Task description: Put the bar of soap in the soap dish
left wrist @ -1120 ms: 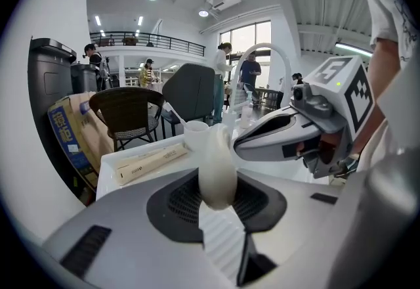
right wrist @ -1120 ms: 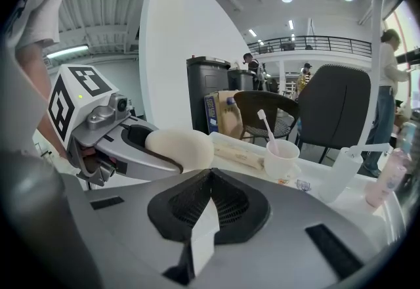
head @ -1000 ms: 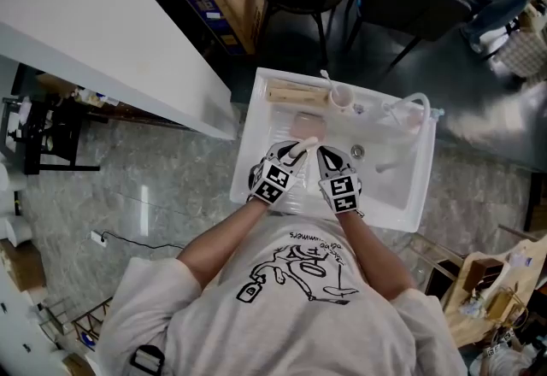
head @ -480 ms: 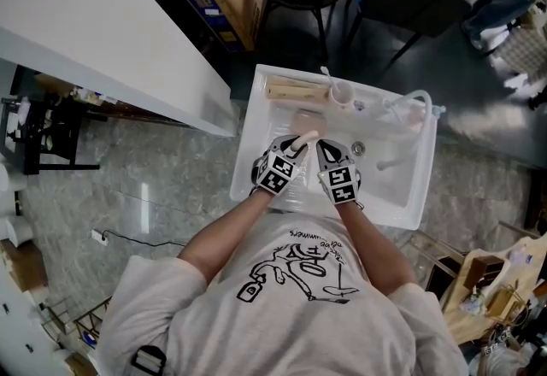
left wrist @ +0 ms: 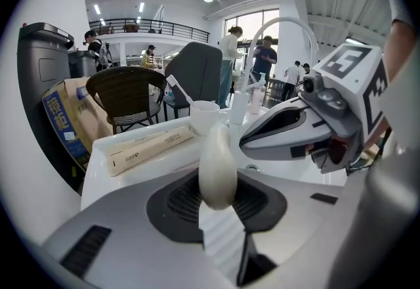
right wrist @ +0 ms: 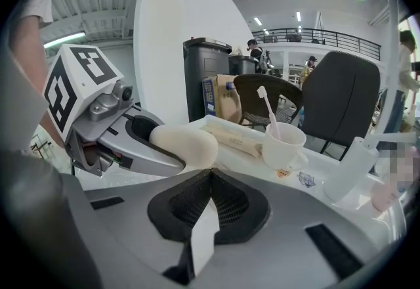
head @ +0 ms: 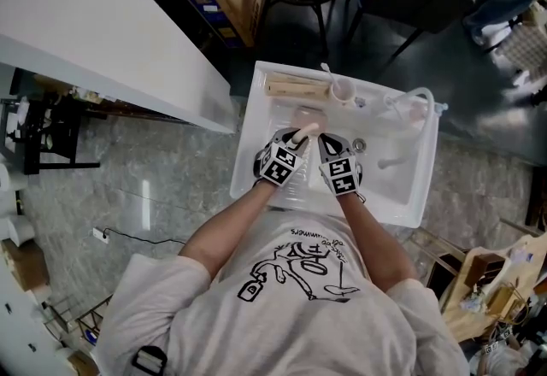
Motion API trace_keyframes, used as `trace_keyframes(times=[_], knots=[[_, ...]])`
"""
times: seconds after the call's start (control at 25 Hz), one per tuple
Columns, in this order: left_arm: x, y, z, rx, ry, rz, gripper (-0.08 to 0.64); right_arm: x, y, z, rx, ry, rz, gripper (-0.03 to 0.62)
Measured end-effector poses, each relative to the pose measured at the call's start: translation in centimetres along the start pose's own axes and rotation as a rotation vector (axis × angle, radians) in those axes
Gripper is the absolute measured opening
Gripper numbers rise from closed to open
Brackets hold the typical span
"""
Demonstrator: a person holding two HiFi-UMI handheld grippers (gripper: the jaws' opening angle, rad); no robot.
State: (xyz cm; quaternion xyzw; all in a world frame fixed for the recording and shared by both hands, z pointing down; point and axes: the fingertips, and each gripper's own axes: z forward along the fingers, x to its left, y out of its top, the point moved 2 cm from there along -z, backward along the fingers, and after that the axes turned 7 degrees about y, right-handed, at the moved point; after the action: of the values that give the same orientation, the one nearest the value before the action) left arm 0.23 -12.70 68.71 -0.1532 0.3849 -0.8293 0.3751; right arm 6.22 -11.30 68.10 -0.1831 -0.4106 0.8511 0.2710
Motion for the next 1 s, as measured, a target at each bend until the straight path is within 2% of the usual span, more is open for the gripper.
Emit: trace_keyframes(times=[1.0], knots=[[1.6,-1.4,4.1,0.106,0.0,0.07,0.103,-0.8,-1.1,2.7,0.072,0.036,-0.077,0.021]])
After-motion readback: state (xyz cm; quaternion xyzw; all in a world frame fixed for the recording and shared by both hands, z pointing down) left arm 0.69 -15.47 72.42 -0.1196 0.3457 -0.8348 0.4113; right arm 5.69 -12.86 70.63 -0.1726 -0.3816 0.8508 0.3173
